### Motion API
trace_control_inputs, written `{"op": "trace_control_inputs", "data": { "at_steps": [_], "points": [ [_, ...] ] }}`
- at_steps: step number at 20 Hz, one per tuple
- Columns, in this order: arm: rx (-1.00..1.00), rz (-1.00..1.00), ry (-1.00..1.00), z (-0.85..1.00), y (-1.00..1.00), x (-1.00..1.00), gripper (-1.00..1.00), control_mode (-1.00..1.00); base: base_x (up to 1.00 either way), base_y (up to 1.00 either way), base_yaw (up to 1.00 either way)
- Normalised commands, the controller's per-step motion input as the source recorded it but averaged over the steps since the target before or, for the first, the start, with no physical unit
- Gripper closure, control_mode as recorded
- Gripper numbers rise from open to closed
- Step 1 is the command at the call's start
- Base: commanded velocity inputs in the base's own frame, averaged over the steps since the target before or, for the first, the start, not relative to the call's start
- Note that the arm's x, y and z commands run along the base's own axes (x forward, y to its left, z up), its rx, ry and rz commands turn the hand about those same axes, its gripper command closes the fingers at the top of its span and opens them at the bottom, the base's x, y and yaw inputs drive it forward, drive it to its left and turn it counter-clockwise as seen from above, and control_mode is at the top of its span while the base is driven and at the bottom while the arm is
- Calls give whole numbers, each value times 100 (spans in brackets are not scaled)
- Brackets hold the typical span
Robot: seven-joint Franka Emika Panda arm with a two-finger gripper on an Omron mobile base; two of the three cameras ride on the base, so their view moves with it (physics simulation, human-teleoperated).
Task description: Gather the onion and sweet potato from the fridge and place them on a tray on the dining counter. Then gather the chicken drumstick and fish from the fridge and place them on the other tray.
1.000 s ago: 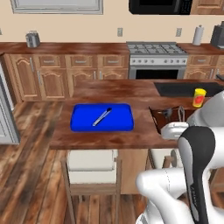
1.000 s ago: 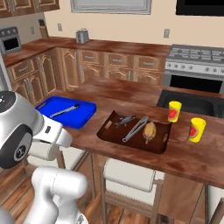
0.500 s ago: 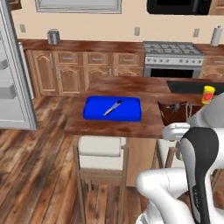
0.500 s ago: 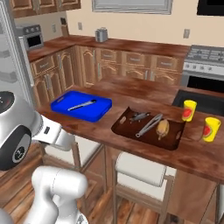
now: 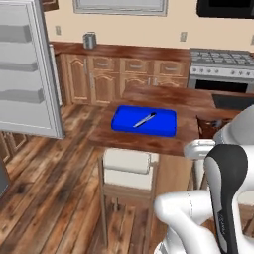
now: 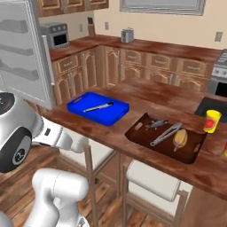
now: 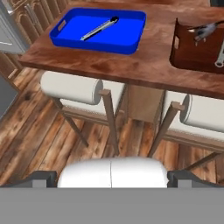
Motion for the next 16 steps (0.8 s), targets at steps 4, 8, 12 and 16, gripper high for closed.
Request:
{"op": "trace_control_inputs", "data": {
  "at_steps": [4,8,12,16],
  "points": [
    [0,0,0,0,0,0,-100,100,-14,12,33],
    [0,0,0,0,0,0,-100,100,-8,13,35],
    [0,0,0,0,0,0,-100,100,-3,10,42],
    [0,0,0,0,0,0,-100,100,-2,9,43]
  ]
}}
